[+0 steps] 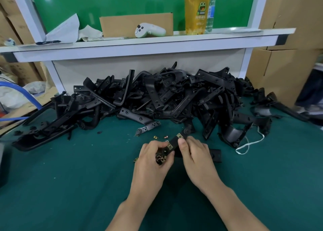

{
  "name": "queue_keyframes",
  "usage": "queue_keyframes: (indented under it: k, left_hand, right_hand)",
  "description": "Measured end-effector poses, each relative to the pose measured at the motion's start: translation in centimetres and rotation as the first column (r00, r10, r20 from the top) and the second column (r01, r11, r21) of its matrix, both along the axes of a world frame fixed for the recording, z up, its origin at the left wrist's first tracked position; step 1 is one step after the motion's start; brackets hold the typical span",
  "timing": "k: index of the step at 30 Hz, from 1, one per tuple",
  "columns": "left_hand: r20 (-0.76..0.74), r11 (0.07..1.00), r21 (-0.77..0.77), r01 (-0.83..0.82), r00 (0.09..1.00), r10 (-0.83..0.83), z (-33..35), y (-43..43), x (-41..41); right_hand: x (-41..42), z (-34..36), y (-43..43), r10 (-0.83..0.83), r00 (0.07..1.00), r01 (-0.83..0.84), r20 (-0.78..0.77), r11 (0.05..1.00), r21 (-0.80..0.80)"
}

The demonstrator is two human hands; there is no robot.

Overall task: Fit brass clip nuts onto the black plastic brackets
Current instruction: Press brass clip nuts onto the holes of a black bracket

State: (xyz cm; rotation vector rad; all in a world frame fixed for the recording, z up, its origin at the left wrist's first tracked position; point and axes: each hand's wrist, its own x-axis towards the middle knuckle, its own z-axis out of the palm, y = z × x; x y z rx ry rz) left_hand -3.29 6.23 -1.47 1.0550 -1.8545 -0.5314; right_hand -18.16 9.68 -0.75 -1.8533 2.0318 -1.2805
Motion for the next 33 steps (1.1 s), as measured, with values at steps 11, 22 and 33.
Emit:
queue_keyframes:
  k: [11,22,33]
  left_hand:
    - [-0.099,0.997,0.029,0.065,0.993,-0.062,2.2,3.1,-1.6]
    - [-0.342,0.833,0.202,0.516,0.834,-0.433,5.7,14.5,-17.9]
    - [-0.339,0.352,0.423,0.835,0.506,-0.793,4.8,26.2,-31.4]
  right_hand:
    - [-0.8,4.8,3.7,-0.104,0.989,0.095,0.109,0.992,0.081]
    - [-11.2,8.8,17.4,-0.69,0.724,0.688,-0.006,0.722,0.07]
    - [-18.8,7.2,29.7,-0.867,0.249,0.961,0.431,0.275,-0.002]
